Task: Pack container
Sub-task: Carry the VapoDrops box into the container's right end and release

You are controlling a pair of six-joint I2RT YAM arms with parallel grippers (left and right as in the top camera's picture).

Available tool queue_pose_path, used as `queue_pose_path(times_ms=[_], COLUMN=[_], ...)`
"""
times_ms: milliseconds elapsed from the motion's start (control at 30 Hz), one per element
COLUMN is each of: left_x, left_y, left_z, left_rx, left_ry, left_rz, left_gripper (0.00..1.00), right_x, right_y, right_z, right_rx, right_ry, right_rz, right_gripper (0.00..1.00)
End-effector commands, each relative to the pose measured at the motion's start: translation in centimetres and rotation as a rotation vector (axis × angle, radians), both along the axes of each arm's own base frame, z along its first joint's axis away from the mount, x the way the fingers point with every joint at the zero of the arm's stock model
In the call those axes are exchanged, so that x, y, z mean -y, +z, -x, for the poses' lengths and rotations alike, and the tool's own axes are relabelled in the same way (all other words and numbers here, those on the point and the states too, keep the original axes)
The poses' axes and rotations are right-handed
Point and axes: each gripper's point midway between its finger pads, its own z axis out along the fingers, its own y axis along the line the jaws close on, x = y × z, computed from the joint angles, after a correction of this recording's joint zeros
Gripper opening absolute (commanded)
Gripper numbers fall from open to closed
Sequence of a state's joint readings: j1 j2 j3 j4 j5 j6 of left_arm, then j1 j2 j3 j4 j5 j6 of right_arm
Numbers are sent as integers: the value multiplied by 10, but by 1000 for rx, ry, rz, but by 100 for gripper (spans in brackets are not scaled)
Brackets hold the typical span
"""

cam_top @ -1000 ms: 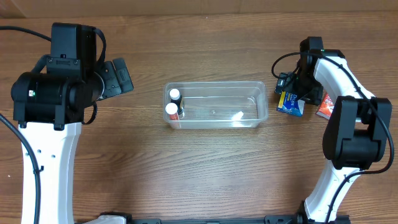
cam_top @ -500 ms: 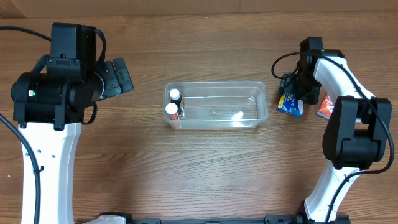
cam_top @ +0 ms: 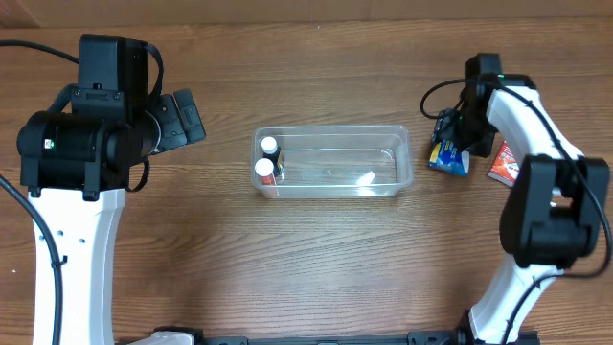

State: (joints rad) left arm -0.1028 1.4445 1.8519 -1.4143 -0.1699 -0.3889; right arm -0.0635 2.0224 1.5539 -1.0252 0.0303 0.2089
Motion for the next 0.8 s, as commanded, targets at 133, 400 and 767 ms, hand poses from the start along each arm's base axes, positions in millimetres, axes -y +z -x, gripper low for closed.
queue_pose_path(times_ms=[133, 400, 767], left_x=[-4, -4, -4], left_y=[-2, -2, -2], left_z=[-2, -2, -2], left_rx=[-6, -6, -6], left_ry=[5, 5, 6], left_rz=[-17, -17, -16], left_gripper=[100, 100, 100], right_x=[-46, -124, -154], right_y=[150, 162, 84], right_z=[16, 51, 53], right_rx=[336, 320, 218], right_ry=[108, 298, 344], right_rz=[-21, -67, -74], right_gripper=[71, 75, 68])
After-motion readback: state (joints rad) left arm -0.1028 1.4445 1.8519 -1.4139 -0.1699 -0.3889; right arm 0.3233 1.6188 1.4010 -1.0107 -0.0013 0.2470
